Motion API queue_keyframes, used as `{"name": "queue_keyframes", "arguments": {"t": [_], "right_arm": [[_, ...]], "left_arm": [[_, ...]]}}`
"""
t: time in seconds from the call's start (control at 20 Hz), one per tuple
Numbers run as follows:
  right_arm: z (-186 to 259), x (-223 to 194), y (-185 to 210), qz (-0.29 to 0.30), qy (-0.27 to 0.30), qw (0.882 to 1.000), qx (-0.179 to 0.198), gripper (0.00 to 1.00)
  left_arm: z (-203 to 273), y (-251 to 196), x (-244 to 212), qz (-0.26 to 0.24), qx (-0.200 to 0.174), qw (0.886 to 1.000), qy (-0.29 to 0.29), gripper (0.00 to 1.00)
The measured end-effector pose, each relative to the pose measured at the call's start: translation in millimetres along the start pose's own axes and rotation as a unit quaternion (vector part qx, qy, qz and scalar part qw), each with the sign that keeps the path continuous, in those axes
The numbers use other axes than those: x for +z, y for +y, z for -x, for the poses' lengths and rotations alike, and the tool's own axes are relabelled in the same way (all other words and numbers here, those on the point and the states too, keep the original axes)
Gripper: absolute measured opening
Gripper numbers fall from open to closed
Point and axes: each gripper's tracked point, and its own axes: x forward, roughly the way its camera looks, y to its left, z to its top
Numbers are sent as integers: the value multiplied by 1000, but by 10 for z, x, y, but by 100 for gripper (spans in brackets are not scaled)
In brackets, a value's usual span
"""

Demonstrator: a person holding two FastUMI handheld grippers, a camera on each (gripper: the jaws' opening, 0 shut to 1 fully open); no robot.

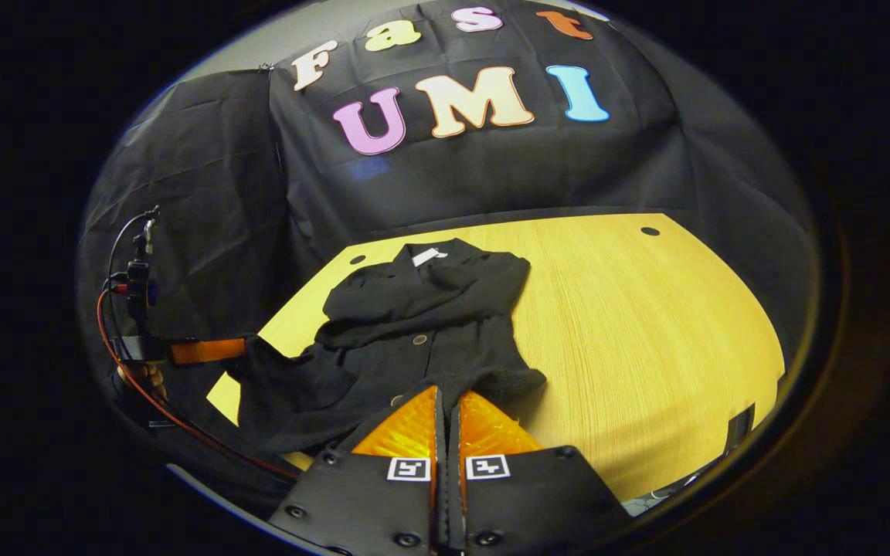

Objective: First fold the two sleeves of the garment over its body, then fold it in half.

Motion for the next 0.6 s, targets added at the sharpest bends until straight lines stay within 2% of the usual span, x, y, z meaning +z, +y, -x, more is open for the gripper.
{"name": "queue_keyframes", "arguments": {"t": [0.4,0.5,0.6], "right_arm": [[-422,962,50,-9,-68,998,13,3],[-507,1155,63,-9,-80,997,14,0],[-616,1348,87,-7,-91,996,13,5]], "left_arm": [[-442,42,770,-2,3,999,-38,0],[-556,27,998,-5,-1,999,-52,0],[-711,26,1203,-11,-3,998,-65,0]]}}
